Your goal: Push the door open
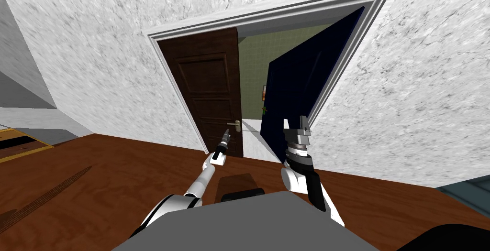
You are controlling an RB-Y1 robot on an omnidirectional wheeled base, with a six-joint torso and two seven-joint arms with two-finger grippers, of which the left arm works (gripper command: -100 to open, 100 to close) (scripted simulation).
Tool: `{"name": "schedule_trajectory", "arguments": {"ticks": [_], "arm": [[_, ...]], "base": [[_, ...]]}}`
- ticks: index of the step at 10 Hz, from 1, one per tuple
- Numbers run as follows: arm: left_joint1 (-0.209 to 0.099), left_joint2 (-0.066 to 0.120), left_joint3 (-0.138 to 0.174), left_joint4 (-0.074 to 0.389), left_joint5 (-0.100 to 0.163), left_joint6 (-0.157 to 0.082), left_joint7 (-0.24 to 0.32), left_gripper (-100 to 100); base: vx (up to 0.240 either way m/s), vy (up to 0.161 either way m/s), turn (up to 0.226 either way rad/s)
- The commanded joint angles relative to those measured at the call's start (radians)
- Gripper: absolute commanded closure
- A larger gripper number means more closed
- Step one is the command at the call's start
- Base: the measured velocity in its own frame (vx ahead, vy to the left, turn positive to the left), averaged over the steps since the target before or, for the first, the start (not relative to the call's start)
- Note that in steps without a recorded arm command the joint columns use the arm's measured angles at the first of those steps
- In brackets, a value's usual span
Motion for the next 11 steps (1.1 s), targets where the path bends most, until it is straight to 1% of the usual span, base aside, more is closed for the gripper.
{"name": "schedule_trajectory", "arguments": {"ticks": [1,2,3,6,7,8,11], "arm": [[-0.022,-0.006,0.001,0.04,0.0,0.0,0.0,-100],[-0.033,-0.009,0.001,0.06,0.0,0.001,0.001,-100],[-0.051,-0.014,0.001,0.091,0.0,0.002,0.002,-100],[-0.085,-0.025,0.001,0.149,0.0,0.005,0.004,-100],[-0.078,-0.022,0.001,0.138,0.0,0.002,0.004,-100],[-0.08,-0.004,0.004,0.142,0.001,0.002,0.003,-100],[-0.081,0.009,0.009,0.145,0.003,0.002,0.001,-100]], "base": [[0.071,0.055,-0.015],[0.074,0.049,-0.026],[0.084,0.064,-0.028],[0.078,0.048,-0.021],[0.035,0.018,-0.006],[0.11,-0.024,-0.028],[0.173,-0.036,-0.019]]}}
